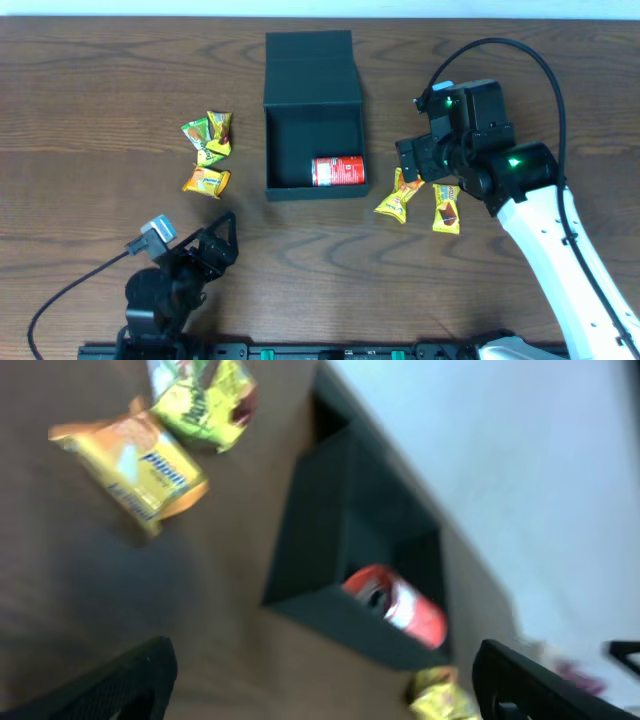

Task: Pack container
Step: 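Lift the right gripper out of the box toward the yellow snacks, then reach the left gripper to the yellow Lemond cracker packet and grasp it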

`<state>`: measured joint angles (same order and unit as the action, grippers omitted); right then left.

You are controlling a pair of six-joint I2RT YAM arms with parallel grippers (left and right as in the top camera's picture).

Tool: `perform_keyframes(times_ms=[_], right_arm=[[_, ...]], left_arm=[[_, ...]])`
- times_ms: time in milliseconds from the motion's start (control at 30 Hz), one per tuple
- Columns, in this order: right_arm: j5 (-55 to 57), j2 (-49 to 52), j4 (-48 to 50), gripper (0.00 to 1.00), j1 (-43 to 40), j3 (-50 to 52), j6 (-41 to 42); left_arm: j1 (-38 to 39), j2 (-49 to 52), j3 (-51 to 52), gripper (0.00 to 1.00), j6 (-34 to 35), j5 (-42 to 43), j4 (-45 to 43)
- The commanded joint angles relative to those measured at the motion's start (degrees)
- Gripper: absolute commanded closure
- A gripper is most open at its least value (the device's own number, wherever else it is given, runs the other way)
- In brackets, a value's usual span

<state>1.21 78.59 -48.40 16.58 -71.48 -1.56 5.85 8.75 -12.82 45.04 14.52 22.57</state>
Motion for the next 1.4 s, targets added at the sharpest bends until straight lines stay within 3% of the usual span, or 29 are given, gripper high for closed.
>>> perform_keyframes(times_ms=[0,267,500,800,1133,1367], right_arm=[[-0.2,0.0,0.3,0.01,-0.7,0.1,0.2],[-0.2,0.0,0.3,0.01,-0.7,0.1,0.2],[-0.2,0.0,0.4,0.01,-0.7,0.1,0.2],[-0.2,0.0,0.4,0.01,-0.7,0.1,0.2],[-0.2,0.0,0.4,0.01,-0.7,0.1,0.2],[-0.2,0.0,0.4,0.01,-0.7,0.1,0.2]], left_arm=[[0.2,8.0,-7.9,0.04,-7.0,-2.3,1.6],[0.2,47.7,-42.5,0.04,-30.8,-13.8,26.9],[0.2,69.7,-56.6,0.04,-44.3,-19.0,36.6],[0.2,86.0,-58.6,0.01,-55.9,-19.8,35.4],[0.2,94.5,-58.5,0.04,-58.3,-19.8,23.6],[0.2,98.6,-58.5,0.01,-58.3,-18.9,22.4]])
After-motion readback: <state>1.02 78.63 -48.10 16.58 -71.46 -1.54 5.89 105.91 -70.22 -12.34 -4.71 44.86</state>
